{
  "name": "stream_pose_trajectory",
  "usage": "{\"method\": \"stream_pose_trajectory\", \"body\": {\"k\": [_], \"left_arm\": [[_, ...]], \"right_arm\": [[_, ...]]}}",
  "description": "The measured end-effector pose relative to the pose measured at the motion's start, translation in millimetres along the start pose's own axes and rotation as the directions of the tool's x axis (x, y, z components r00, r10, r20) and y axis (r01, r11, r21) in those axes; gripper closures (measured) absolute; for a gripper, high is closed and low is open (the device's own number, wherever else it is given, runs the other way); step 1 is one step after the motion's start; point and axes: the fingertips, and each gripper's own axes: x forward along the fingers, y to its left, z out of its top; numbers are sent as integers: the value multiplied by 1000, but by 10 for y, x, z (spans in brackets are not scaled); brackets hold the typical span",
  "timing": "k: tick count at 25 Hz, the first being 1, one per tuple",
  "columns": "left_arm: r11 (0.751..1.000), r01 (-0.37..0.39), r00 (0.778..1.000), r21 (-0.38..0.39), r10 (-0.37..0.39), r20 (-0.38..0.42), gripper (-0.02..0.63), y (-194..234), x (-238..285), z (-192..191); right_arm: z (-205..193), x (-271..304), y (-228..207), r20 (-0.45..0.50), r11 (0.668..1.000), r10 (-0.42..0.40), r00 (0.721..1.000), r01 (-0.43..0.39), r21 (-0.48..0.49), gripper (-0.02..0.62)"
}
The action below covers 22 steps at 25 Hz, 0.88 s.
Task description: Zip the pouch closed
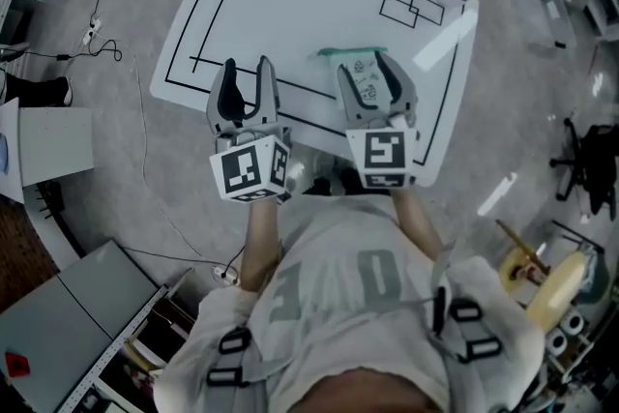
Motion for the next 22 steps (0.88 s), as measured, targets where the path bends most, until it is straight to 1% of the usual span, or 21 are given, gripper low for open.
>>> {"method": "stream_pose_trajectory", "body": {"k": [2,3,6,8,11,13,16,19,22], "left_arm": [[1000,-16,1000,-4,16,0,419,21,-1,-1],[1000,-24,1000,-4,24,1,419,35,-3,-1],[999,-42,999,-6,42,-12,419,90,5,-51],[999,-53,998,-6,53,-27,419,124,6,-105],[998,-68,997,-2,68,-38,419,193,13,-157],[997,-78,996,-3,78,-48,419,240,3,-192],[995,-95,993,-9,94,-65,419,315,-43,-256],[993,-118,990,-3,118,-78,419,464,-95,-304],[990,-143,986,-8,142,-89,419,606,-144,-367]], "right_arm": [[-39,111,85,-20,999,32,999,-32,-2,380],[-71,170,130,-33,999,48,998,-47,29,380],[-193,351,296,-69,980,86,994,-72,184,380],[-332,478,432,-101,969,97,990,-70,238,380],[-643,721,609,-173,957,91,981,-38,287,380],[-840,840,715,-241,943,90,966,-5,332,380],[-1091,938,791,-336,926,73,939,61,372,380],[-1239,1042,847,-389,909,53,920,117,400,382],[-1334,1132,812,-419,898,18,908,169,406,416]]}}
